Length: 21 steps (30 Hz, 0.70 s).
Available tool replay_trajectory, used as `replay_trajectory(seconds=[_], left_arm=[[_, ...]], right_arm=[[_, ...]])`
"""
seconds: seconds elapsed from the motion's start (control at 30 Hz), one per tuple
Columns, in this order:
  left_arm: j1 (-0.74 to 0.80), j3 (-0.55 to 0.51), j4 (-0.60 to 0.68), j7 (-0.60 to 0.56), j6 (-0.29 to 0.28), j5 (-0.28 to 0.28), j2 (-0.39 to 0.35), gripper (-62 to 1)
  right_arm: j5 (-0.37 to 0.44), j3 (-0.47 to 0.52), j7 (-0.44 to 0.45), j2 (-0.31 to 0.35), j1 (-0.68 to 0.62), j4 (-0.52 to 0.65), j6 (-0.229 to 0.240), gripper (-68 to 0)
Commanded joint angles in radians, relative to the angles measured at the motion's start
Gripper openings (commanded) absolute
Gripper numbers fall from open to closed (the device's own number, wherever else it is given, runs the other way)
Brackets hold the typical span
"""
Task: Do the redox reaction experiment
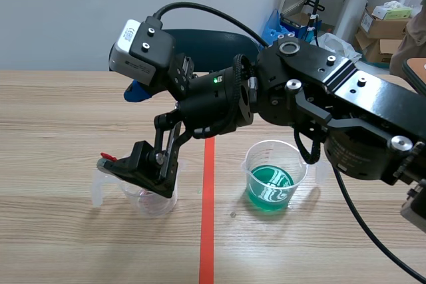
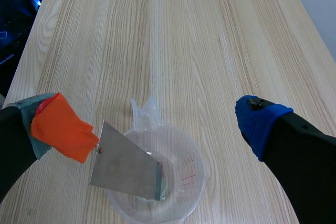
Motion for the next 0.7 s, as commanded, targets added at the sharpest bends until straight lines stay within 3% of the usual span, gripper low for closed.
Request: replay_trajectory(seconds=[0.0,0.27,0.5,0.67], left_arm=[[0.001,-0.006,0.003,-0.018,-0.003,-0.006,0.003,1.4],[0.001,-0.006,0.003,-0.018,-0.003,-0.006,0.003,1.4],[0.001,-0.006,0.003,-0.018,-0.003,-0.006,0.003,1.4],[0.001,-0.006,0.003,-0.018,-0.003,-0.006,0.003,1.4]], right_arm=[[0.01,0.006,0.012,-0.006,0.012,0.015,0.008,0.4],[0.001,0.006,0.043,-0.006,-0.007,0.015,0.008,0.4],[-0.098,0.008,0.09,0.0,-0.115,0.058,0.008,0.4],[-0.154,0.016,0.128,0.04,-0.225,0.167,-0.073,0.4]])
